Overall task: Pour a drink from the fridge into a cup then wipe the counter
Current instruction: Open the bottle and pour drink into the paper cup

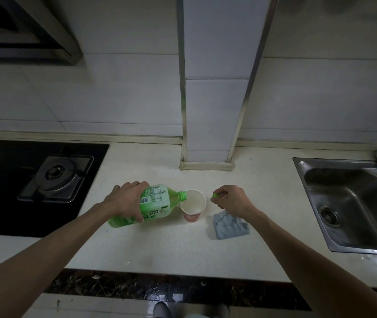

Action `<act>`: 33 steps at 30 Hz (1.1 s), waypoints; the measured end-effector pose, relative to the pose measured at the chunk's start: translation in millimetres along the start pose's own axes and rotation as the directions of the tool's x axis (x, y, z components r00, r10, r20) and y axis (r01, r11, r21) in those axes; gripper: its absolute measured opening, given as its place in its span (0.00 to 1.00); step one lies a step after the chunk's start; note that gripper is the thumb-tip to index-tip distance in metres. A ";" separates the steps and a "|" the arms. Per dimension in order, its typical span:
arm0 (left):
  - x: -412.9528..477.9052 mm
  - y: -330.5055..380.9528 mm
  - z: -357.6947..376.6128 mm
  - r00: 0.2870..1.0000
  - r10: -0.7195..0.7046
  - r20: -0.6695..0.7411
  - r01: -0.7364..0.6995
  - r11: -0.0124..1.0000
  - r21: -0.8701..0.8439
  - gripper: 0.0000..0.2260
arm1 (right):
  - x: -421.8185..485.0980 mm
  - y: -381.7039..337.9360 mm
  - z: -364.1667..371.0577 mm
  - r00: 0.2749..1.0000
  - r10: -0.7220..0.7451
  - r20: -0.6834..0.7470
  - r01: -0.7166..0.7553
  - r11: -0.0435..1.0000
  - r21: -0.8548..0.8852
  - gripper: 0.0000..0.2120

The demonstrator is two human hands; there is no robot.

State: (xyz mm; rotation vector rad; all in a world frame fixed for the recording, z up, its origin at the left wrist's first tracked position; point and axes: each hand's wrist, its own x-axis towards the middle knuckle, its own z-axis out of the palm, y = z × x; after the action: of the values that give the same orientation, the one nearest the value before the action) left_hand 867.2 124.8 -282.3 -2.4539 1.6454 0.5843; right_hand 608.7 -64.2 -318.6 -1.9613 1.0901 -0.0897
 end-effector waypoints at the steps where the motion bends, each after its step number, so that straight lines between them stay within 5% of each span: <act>1: -0.5 0.3 -0.1 1.000 0.001 0.000 -0.001 1.000 0.001 0.37 | -0.5 0.3 -0.4 1.000 0.001 -0.001 -0.001 1.000 0.000 0.14; 33: -4.2 3.3 -0.3 1.000 0.002 -0.007 -0.002 1.000 0.019 0.38 | -2.6 9.4 1.7 1.000 -0.015 -0.006 0.015 1.000 -0.010 0.14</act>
State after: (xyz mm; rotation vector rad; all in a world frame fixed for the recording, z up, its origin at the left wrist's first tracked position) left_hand 862.9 127.1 -280.0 -2.4442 1.6483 0.5581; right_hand 601.7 -63.5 -325.5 -1.9795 1.0818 -0.0981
